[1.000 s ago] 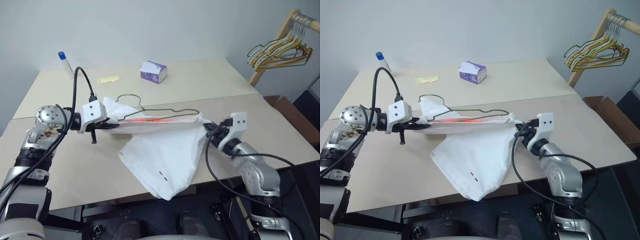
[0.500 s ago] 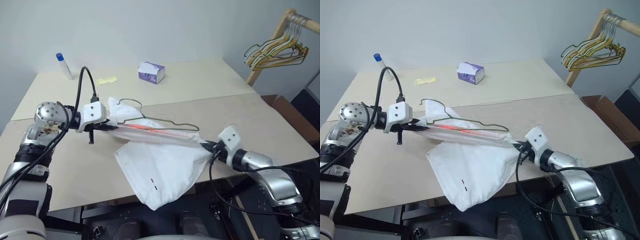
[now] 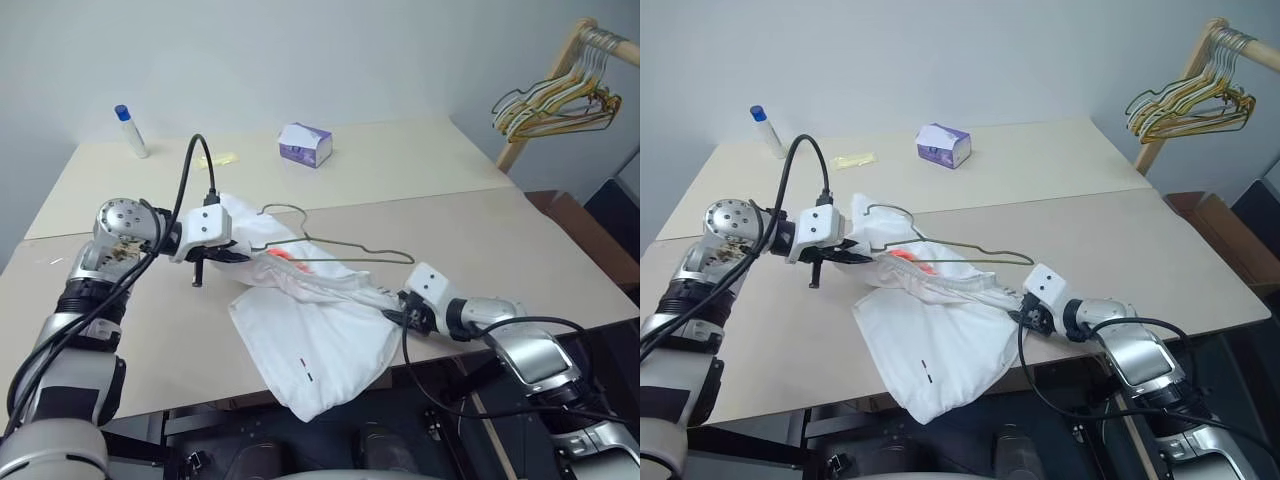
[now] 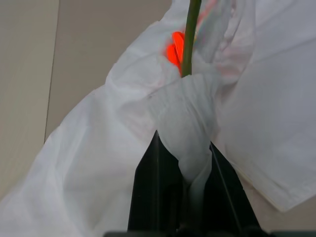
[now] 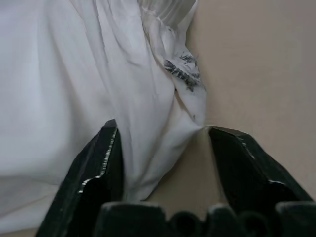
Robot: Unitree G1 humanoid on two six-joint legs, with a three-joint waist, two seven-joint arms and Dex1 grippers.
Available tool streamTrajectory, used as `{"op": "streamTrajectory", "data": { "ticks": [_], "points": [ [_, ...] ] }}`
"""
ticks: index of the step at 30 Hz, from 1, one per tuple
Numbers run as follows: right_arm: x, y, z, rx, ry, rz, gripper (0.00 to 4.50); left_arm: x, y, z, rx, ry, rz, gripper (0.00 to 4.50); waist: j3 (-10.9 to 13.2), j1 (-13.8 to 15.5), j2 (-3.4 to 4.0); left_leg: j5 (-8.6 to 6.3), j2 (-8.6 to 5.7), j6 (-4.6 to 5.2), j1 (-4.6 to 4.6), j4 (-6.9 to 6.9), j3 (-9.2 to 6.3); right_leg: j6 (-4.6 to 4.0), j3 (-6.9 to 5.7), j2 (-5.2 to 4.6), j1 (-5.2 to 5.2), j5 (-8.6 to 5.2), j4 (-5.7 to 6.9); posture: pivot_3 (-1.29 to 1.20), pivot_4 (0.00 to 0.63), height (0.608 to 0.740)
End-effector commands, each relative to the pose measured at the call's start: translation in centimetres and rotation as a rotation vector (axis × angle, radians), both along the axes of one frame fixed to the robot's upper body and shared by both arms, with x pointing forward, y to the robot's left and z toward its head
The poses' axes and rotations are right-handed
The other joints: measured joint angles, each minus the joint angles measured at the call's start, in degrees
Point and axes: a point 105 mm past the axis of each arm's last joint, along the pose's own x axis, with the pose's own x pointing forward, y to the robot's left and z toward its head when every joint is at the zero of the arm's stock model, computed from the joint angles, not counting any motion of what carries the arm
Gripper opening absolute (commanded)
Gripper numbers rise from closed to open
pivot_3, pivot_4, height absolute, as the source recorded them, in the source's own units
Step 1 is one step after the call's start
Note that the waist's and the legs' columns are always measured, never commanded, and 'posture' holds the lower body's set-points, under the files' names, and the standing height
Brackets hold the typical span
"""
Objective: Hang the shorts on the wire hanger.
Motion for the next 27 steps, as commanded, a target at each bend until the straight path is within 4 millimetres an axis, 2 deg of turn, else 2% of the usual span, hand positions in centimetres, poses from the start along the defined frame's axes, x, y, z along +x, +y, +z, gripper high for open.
{"op": "streamTrajectory", "data": {
  "ticks": [1, 2, 6, 9, 15, 18, 23, 27],
  "points": [
    [0.7, 0.1, 3.0, 0.082, -0.023, -0.027, 4.30, 0.5, -0.2, 1.5, -0.004, -0.058, -0.007, 0.00, 0.00, -0.03, 0.00, 0.00, 0.00, 0.00, 0.00, 0.00, 0.00, 0.00, 0.00, 0.00, -0.01, 0.00, 0.00, -0.04, 0.018, 0.740],
    [0.9, 0.0, 3.7, 0.113, -0.017, -0.045, 4.47, 0.6, -0.2, 1.5, -0.005, -0.059, -0.005, 0.00, 0.00, -0.01, 0.00, 0.00, 0.00, 0.00, 0.00, 0.00, -0.01, 0.00, 0.00, 0.00, -0.01, 0.00, 0.00, -0.04, 0.016, 0.740],
    [1.9, -0.4, 6.5, 0.229, -0.005, -0.095, 4.47, 0.8, -0.5, 1.5, -0.013, -0.064, -0.001, 0.00, 0.00, 0.05, 0.00, 0.00, 0.00, 0.00, 0.00, 0.02, -0.01, 0.00, 0.00, -0.01, 0.00, 0.01, 0.03, -0.04, 0.007, 0.740],
    [2.6, 0.4, 7.5, 0.301, 0.031, -0.100, 4.47, 0.9, -0.7, 1.4, -0.022, -0.068, -0.002, 0.00, 0.00, 0.02, 0.00, 0.00, 0.00, 0.00, 0.00, 0.01, -0.02, 0.00, -0.02, 0.00, 0.00, 0.01, 0.03, -0.04, 0.005, 0.740],
    [3.9, 2.6, 7.4, 0.447, 0.183, -0.137, 4.47, 0.9, -0.8, 1.4, -0.028, -0.071, 0.001, 0.00, -0.01, 0.02, -0.01, 0.00, 0.00, -0.01, -0.04, 0.01, -0.01, -0.01, -0.03, 0.00, -0.01, 0.02, 0.12, -0.02, 0.000, 0.740],
    [4.5, 2.6, 6.5, 0.406, 0.195, -0.181, 4.47, 0.9, -0.6, 1.5, -0.030, -0.075, 0.007, 0.00, -0.01, 0.16, -0.01, 0.01, 0.00, -0.01, -0.11, 0.01, -0.03, -0.01, -0.08, -0.02, -0.03, 0.02, 0.22, -0.01, 0.000, 0.740],
    [4.5, 2.8, 5.0, 0.398, 0.247, -0.189, 4.47, 0.9, -0.7, 1.5, -0.037, -0.079, 0.012, 0.00, -0.01, 0.19, 0.00, 0.01, -0.01, -0.01, -0.24, 0.01, -0.07, 0.00, -0.15, -0.03, -0.07, 0.03, 0.20, 0.01, 0.000, 0.740],
    [3.8, 2.8, 5.2, 0.426, 0.248, -0.169, 4.47, 1.0, -0.5, 1.4, -0.049, -0.073, 0.044, 0.00, -0.01, 0.17, 0.00, 0.01, 0.00, -0.02, -0.24, 0.01, -0.08, 0.00, -0.15, -0.02, -0.08, 0.03, 0.22, 0.01, 0.000, 0.740]
  ]
}}
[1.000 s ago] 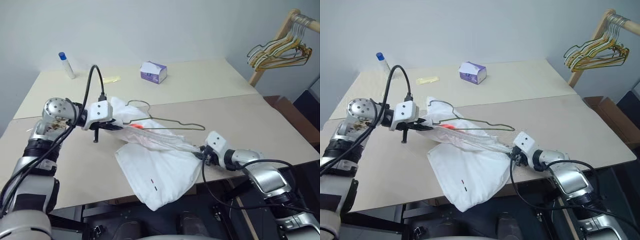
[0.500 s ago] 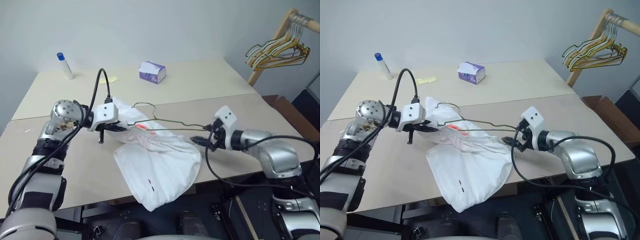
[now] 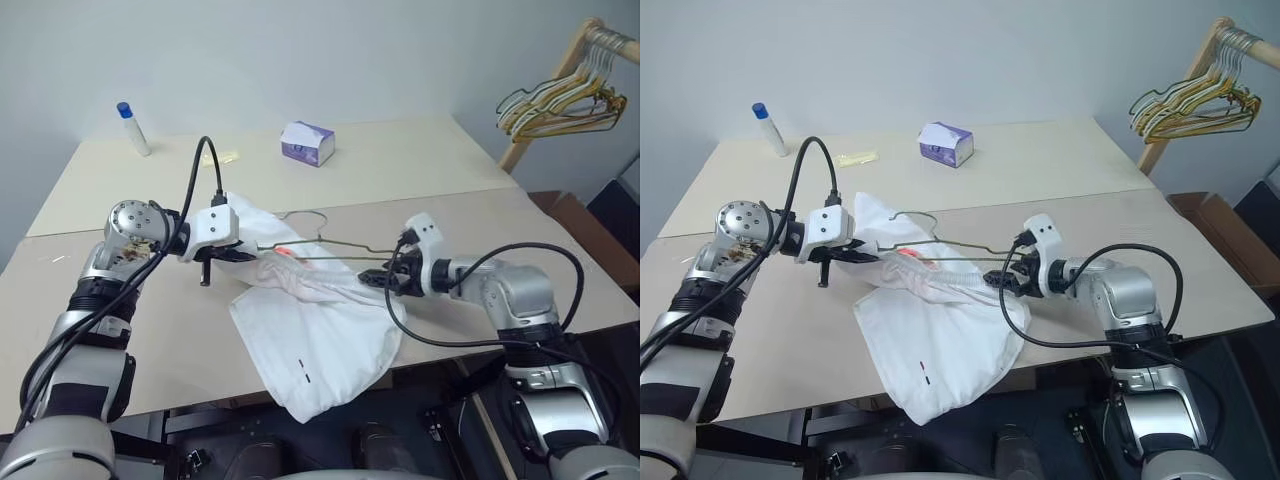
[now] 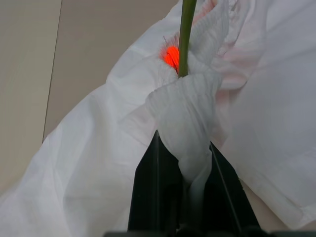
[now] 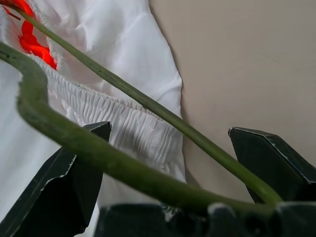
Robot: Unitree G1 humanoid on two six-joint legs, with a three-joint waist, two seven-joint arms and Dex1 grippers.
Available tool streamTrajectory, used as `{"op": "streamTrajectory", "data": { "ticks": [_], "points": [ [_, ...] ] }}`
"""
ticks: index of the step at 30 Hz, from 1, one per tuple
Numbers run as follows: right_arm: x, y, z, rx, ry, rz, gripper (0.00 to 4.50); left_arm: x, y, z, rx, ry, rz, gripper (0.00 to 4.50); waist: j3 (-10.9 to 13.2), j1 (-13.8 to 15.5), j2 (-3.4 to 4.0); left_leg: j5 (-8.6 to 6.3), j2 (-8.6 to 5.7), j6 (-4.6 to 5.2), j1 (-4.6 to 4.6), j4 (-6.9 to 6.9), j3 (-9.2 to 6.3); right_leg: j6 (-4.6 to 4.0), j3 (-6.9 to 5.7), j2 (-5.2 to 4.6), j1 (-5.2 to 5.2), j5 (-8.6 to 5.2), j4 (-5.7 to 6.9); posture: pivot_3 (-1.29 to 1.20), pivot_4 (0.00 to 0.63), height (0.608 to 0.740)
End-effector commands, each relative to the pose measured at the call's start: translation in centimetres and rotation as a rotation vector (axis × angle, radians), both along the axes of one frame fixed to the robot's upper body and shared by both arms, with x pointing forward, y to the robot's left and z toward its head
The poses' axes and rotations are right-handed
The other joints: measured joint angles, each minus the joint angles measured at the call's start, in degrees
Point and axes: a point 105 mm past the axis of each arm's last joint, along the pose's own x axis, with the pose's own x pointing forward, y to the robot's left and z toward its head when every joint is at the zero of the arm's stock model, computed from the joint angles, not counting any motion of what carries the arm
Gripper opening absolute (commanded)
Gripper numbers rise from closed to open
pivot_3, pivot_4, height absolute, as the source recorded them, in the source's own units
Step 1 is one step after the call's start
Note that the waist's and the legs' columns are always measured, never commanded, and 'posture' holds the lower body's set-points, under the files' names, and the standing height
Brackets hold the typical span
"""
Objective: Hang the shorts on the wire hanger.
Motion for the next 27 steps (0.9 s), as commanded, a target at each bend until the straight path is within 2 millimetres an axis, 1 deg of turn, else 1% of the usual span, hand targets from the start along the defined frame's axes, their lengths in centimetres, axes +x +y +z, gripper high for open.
{"op": "streamTrajectory", "data": {
  "ticks": [1, 5, 9, 11, 15, 20, 23, 26, 27],
  "points": [
    [-0.7, 0.2, 1.7, 0.055, -0.057, 0.031, 4.47, 0.5, 0.2, 1.6, -0.041, -0.059, 0.040, 0.00, 0.00, 0.03, 0.00, 0.00, 0.00, 0.00, 0.00, 0.00, -0.01, 0.00, 0.00, 0.00, 0.00, 0.00, 0.00, 0.01, 0.000, 0.740],
    [-1.3, -0.7, 2.8, 0.087, -0.103, 0.008, 4.47, 1.0, 1.0, 0.8, -0.027, -0.039, 0.111, 0.00, 0.00, 0.15, 0.00, 0.00, -0.01, 0.00, -0.01, 0.01, -0.05, 0.00, -0.02, -0.01, 0.00, 0.00, 0.01, 0.02, 0.000, 0.740],
    [-1.6, -1.5, 3.5, 0.088, -0.131, -0.014, 4.47, 1.4, 1.5, 0.6, -0.027, -0.036, 0.157, 0.00, 0.00, 0.20, 0.00, 0.00, -0.01, 0.00, 0.02, 0.02, -0.05, 0.02, -0.01, -0.02, 0.01, 0.01, -0.01, 0.02, 0.000, 0.740],
    [-1.7, -1.7, 3.6, 0.091, -0.133, -0.014, 4.47, 1.4, 1.6, 0.7, -0.028, -0.035, 0.160, 0.00, 0.00, 0.19, 0.00, 0.00, 0.01, 0.00, 0.03, 0.01, -0.05, 0.01, -0.01, 0.01, 0.01, 0.01, -0.01, 0.02, 0.000, 0.740],
    [-0.9, -0.6, 2.5, 0.109, -0.074, 0.007, 4.47, 1.6, 1.4, 1.1, -0.039, -0.040, 0.152, 0.00, 0.00, -0.02, 0.00, 0.00, 0.00, 0.00, 0.05, 0.01, -0.03, 0.01, 0.00, 0.01, 0.02, 0.01, -0.02, 0.02, 0.000, 0.740],
    [0.6, 1.1, 1.2, 0.130, 0.004, 0.016, 4.47, 1.6, 1.1, 1.3, -0.043, -0.045, 0.141, 0.00, 0.00, -0.04, 0.00, 0.02, 0.00, -0.02, 0.08, 0.00, -0.02, 0.01, 0.02, 0.02, 0.01, 0.01, 0.00, 0.03, 0.000, 0.740],
    [0.7, 1.8, 0.9, 0.141, 0.030, 0.046, 4.47, 1.5, 1.2, 1.3, -0.042, -0.047, 0.139, 0.00, 0.00, 0.14, 0.00, 0.03, -0.01, -0.04, -0.02, 0.00, -0.02, 0.01, 0.01, 0.00, -0.01, 0.01, 0.00, 0.04, 0.000, 0.740],
    [0.5, 2.5, 0.0, 0.104, 0.063, 0.074, 4.47, 1.3, 1.4, 1.3, -0.039, -0.048, 0.140, 0.00, 0.00, 0.27, 0.00, 0.15, -0.03, -0.25, -0.06, 0.01, -0.02, 0.02, 0.00, -0.03, -0.01, 0.01, -0.06, 0.04, 0.000, 0.740],
    [0.5, 2.6, -0.3, 0.103, 0.072, 0.077, 4.30, 1.2, 1.4, 1.3, -0.038, -0.048, 0.140, 0.00, 0.00, 0.27, 0.00, 0.16, -0.03, -0.28, -0.06, 0.00, -0.02, 0.02, 0.00, -0.02, -0.01, 0.01, -0.07, 0.04, 0.000, 0.740]
  ]
}}
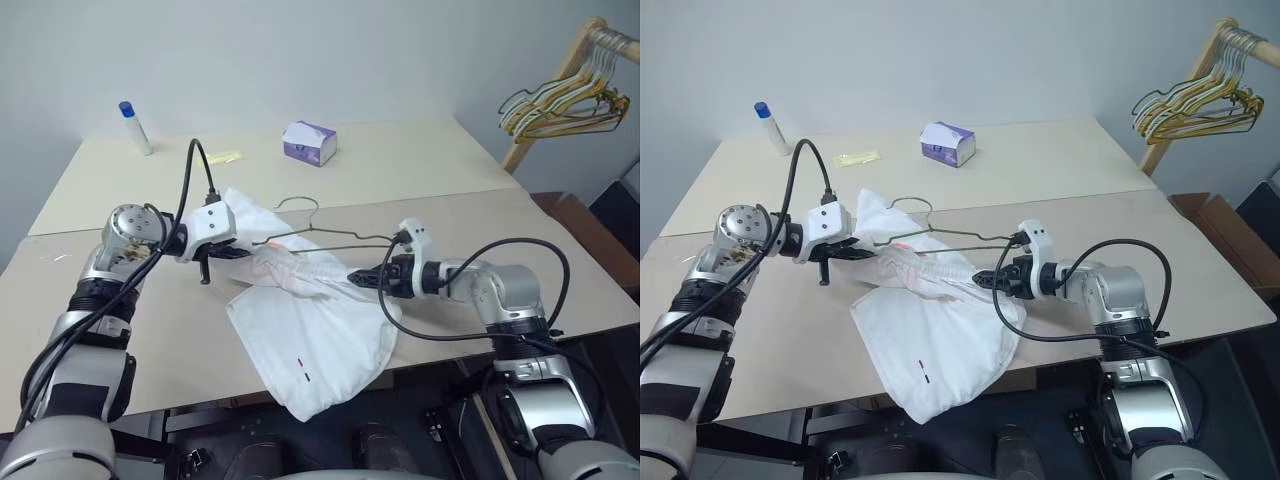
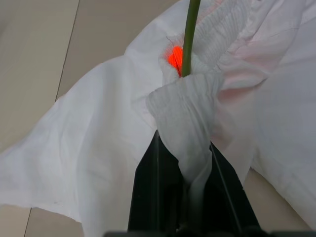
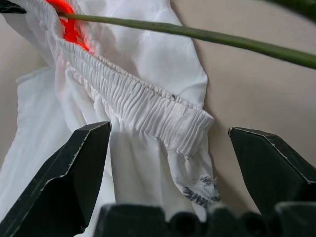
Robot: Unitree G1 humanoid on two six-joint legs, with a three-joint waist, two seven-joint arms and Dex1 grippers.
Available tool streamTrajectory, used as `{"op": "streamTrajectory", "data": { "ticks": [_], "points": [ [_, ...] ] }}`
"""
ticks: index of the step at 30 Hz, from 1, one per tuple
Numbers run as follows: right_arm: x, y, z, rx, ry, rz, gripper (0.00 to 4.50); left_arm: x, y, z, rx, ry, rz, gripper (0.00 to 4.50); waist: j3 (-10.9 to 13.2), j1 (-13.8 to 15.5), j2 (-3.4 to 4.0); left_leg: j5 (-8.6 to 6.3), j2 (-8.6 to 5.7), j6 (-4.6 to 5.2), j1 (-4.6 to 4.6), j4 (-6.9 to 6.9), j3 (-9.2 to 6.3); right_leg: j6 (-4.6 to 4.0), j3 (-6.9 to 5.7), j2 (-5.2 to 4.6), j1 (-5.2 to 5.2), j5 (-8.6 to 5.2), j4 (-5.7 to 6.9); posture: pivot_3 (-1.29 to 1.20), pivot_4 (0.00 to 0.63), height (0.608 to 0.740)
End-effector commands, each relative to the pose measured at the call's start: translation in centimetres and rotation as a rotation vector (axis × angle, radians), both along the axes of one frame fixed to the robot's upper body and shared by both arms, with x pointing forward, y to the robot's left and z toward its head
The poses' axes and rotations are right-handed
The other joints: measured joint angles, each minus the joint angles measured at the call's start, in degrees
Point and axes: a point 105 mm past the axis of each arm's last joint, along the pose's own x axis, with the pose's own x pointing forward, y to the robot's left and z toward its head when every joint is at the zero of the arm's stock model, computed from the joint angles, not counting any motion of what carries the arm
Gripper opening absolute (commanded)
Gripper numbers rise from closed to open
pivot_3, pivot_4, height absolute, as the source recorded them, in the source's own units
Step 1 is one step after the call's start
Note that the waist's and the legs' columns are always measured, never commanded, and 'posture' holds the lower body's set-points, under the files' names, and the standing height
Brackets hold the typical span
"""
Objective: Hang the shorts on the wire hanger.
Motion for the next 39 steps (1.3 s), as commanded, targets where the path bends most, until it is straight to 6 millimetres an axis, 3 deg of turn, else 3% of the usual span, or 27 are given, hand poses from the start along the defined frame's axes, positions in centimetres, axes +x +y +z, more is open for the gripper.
{"op": "streamTrajectory", "data": {
  "ticks": [1, 3, 13, 19, 29, 34, 39],
  "points": [
    [0.4, 0.8, 0.4, 0.003, -0.018, 0.022, 4.09, 0.1, 0.2, 2.0, -0.030, -0.065, -0.001, 0.00, 0.00, -0.02, 0.00, 0.00, 0.01, 0.00, 0.00, 0.00, 0.00, 0.00, 0.00, 0.00, 0.00, 0.00, 0.00, 0.04, 0.000, 0.740],
    [0.6, 0.9, 0.2, 0.012, -0.009, 0.016, 3.56, 0.1, 0.2, 2.0, -0.031, -0.065, 0.000, 0.00, 0.00, -0.01, 0.00, -0.01, 0.02, 0.01, 0.01, -0.01, -0.01, 0.00, 0.00, 0.02, -0.01, 0.00, 0.03, 0.05, 0.005, 0.740],
    [1.1, 0.7, 1.1, 0.098, -0.043, -0.041, 0.02, -0.3, 0.0, 1.8, -0.038, -0.066, -0.006, 0.00, 0.00, 0.01, 0.00, -0.01, 0.03, 0.02, 0.04, 0.00, -0.03, -0.01, -0.01, 0.03, -0.01, 0.00, 0.11, 0.04, 0.007, 0.740],
    [0.5, -1.7, 2.5, 0.040, -0.250, -0.119, 0.02, -0.7, 1.5, 1.9, -0.035, -0.063, 0.031, 0.00, 0.00, 0.21, 0.00, -0.01, 0.03, 0.01, 0.01, -0.02, -0.05, 0.00, -0.02, 0.02, -0.02, 0.00, 0.06, 0.03, 0.001, 0.740],
    [1.2, -8.7, 2.5, -0.005, -0.384, -0.550, 0.02, -2.9, 5.3, 2.9, -0.104, -0.019, 0.072, 0.00, 0.00, -0.35, 0.01, -0.06, 0.05, 0.11, 0.16, -0.03, 0.00, -0.01, 0.02, 0.03, -0.02, -0.01, 0.07, 0.00, 0.000, 0.740],
    [1.3, -10.4, 1.6, -0.108, -0.473, -0.657, 0.02, -3.8, 6.8, 3.1, -0.107, 0.025, 0.099, 0.00, 0.00, -0.36, 0.01, -0.06, 0.05, 0.10, 0.09, -0.03, 0.00, -0.01, 0.02, 0.03, -0.02, 0.00, 0.09, 0.01, 0.003, 0.740],
    [1.1, -11.1, 2.0, -0.140, -0.611, -0.696, 0.02, -3.5, 8.0, 2.9, -0.072, 0.032, 0.175, 0.00, 0.01, -0.33, 0.02, -0.06, 0.04, 0.11, 0.11, -0.04, 0.00, -0.01, 0.02, 0.02, 0.00, -0.01, 0.06, 0.01, 0.011, 0.740]
  ]
}}
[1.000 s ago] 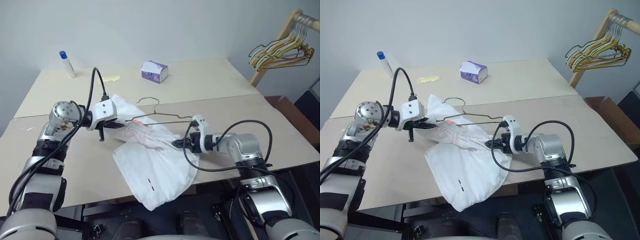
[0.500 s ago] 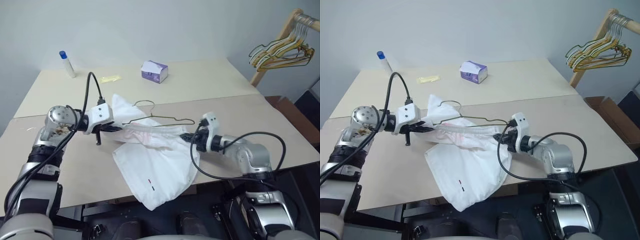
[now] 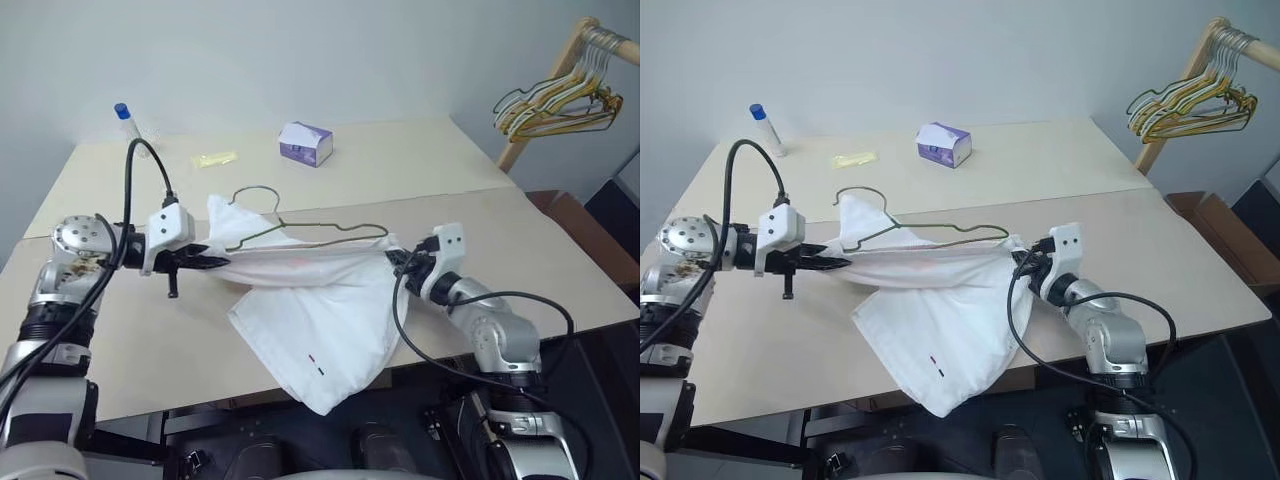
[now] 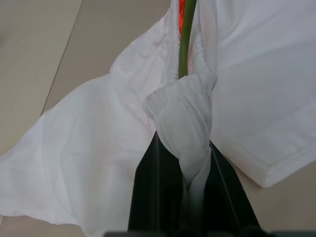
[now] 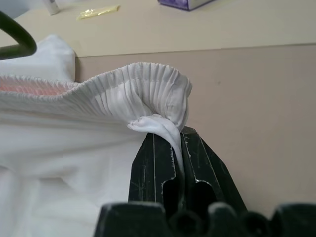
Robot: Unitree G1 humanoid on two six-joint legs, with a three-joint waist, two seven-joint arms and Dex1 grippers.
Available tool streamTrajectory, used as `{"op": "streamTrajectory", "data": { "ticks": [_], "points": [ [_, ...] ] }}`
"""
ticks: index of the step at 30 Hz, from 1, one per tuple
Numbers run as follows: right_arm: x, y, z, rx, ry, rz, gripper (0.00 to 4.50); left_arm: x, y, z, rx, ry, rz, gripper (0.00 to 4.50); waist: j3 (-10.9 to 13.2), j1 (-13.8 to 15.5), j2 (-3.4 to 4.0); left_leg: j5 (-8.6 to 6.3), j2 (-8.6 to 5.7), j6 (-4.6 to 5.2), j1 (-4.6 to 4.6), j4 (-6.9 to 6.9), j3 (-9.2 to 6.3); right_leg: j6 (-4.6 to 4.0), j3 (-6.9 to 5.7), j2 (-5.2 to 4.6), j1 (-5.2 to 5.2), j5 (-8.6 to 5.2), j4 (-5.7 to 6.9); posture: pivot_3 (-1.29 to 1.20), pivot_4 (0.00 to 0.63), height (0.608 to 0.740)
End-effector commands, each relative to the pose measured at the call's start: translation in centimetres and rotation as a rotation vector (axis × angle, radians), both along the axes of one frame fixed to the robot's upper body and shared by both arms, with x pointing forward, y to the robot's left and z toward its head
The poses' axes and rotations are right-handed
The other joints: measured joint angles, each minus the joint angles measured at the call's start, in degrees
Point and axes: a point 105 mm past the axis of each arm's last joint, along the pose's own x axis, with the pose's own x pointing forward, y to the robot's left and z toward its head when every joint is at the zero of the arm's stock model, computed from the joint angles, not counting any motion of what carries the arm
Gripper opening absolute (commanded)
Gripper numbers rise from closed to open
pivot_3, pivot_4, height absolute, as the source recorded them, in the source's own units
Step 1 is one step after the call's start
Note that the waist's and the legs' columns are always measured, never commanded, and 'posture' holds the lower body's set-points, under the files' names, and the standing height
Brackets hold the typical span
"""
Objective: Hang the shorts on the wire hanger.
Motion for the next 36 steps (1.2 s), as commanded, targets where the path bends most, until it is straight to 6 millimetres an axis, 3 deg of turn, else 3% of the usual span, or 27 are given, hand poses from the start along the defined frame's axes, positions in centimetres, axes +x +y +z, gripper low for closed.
{"op": "streamTrajectory", "data": {
  "ticks": [1, 7, 21, 27, 36],
  "points": [
    [0.4, -7.1, 1.1, -0.102, -0.124, -0.308, 0.02, 0.0, 4.4, 1.5, 0.059, -0.010, 0.180, 0.00, 0.00, 0.07, 0.00, -0.02, 0.00, 0.03, 0.00, 0.00, 0.00, 0.00, 0.00, 0.00, 0.00, 0.00, -0.01, 0.01, 0.011, 0.740],
    [0.2, -8.5, 1.5, -0.071, -0.166, -0.359, 0.02, -0.8, 4.7, 0.7, 0.121, 0.014, 0.156, 0.00, 0.01, 0.04, 0.02, -0.02, 0.01, 0.03, 0.02, -0.01, 0.00, 0.00, 0.01, 0.01, 0.00, 0.00, 0.01, 0.01, 0.023, 0.740],
    [0.2, -9.2, 4.4, -0.033, -0.275, -0.394, 0.02, 0.0, 5.4, -1.0, 0.304, 0.026, 0.179, 0.00, 0.03, 0.08, 0.03, -0.03, 0.01, 0.05, 0.05, -0.02, 0.02, -0.01, 0.03, 0.02, 0.01, -0.01, -0.03, 0.00, 0.025, 0.740],
    [-0.9, -7.9, 7.5, -0.037, -0.431, -0.350, 0.02, 1.3, 4.8, -1.3, 0.323, 0.015, 0.197, 0.00, 0.03, 0.07, 0.04, -0.03, 0.01, 0.05, 0.04, -0.02, 0.02, -0.01, 0.03, 0.02, 0.00, -0.01, -0.03, -0.02, 0.025, 0.740],
    [-3.2, -6.8, 8.9, -0.059, -0.590, -0.286, 0.02, 1.6, 4.7, -1.6, 0.336, 0.043, 0.181, 0.00, 0.04, -0.11, 0.04, -0.06, 0.00, 0.10, 0.07, -0.01, 0.05, -0.01, 0.04, 0.01, 0.01, -0.02, -0.09, -0.05, 0.033, 0.740]
  ]
}}
